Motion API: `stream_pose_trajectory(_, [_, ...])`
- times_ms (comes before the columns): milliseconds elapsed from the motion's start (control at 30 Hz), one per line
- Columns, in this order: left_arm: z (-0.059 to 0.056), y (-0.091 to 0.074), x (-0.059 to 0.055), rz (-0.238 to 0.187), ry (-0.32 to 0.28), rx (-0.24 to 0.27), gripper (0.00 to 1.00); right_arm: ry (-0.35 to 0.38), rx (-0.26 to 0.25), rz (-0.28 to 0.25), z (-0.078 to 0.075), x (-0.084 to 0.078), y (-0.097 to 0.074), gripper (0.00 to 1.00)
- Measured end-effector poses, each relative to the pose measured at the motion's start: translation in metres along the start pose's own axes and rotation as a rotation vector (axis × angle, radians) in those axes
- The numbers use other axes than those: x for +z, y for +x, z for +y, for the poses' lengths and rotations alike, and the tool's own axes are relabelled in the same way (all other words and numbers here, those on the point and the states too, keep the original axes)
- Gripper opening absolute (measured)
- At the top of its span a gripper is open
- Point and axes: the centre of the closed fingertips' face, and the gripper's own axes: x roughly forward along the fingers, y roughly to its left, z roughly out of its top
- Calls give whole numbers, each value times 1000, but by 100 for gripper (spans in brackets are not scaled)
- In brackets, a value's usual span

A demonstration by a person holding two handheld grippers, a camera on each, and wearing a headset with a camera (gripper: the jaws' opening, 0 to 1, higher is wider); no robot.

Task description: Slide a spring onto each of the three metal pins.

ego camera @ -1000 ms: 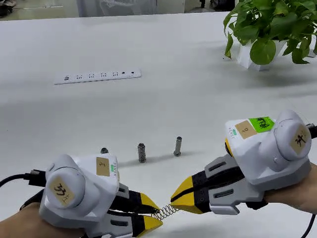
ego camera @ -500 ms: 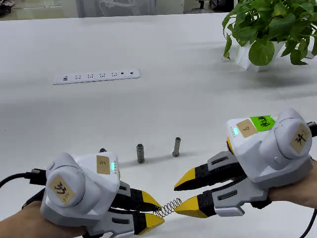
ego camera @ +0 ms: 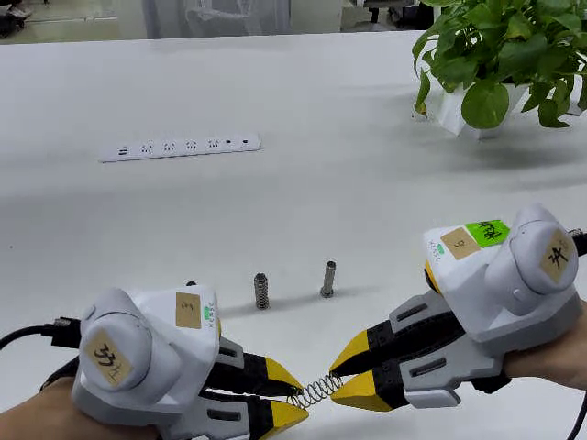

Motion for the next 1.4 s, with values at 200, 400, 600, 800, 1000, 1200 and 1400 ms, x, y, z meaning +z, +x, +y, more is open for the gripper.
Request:
stream_pose_trajectory(200, [0, 1, 1, 0, -3, -1, 10, -23, -1, 9, 3, 4, 0, 12])
stream_pose_trajectory(400, [-1, 5, 2, 3, -1, -2, 10, -66, -12, 33, 4, 9, 0, 12])
stream_pose_trajectory(600, [0, 7, 2, 5, -9, 3, 10, -111, -21, 58, 6, 13, 2, 12])
stream_pose_trajectory(800, [-1, 10, 2, 5, -11, 7, 10, -136, -23, 77, 6, 14, 4, 12])
stream_pose_trajectory(1000, [-1, 10, 3, -6, -16, 11, 9, -146, -24, 90, 5, 12, 2, 12])
stream_pose_trajectory(1200, [-5, 13, 3, -3, -12, -1, 9, -156, -24, 121, 6, 11, -2, 24])
stream_pose_trajectory(1400, [-7, 17, 5, -2, 1, -8, 9, -193, 9, 200, 8, 7, 1, 23])
